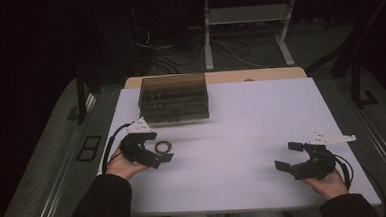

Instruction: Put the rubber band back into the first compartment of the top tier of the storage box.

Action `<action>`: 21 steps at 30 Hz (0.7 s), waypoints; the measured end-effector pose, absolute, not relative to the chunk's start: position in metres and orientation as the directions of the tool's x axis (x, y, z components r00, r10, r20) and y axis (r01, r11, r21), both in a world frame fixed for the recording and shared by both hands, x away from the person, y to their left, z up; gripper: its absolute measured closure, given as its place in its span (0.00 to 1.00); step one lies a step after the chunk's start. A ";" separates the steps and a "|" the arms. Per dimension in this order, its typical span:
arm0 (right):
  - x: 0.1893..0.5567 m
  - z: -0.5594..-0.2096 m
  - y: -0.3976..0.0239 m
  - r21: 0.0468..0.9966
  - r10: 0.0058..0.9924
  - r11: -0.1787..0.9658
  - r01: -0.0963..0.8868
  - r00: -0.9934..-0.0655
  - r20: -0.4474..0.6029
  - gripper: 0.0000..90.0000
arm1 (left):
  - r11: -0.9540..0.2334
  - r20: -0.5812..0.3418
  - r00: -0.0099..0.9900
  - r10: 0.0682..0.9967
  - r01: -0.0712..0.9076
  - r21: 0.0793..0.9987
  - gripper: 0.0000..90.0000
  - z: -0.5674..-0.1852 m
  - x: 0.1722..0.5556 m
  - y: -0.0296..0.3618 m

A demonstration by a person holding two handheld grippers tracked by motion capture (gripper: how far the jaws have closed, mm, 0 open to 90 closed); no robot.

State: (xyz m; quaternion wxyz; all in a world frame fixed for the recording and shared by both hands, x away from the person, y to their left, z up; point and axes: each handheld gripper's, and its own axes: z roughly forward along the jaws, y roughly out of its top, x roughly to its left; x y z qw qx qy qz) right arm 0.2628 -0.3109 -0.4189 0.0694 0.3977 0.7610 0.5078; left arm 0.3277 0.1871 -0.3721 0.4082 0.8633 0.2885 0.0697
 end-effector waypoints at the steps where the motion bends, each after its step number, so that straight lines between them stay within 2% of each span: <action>1: 0.263 -0.419 -0.311 0.828 0.676 0.168 0.535 -0.674 0.299 0.00 | -0.501 -0.115 0.821 0.559 0.446 0.742 0.00 -0.372 0.328 0.186; 21: 0.263 -0.420 -0.310 0.824 0.673 0.189 0.535 -0.681 0.288 0.00 | -0.620 -0.078 0.857 0.509 0.428 0.657 0.00 -0.377 0.345 0.172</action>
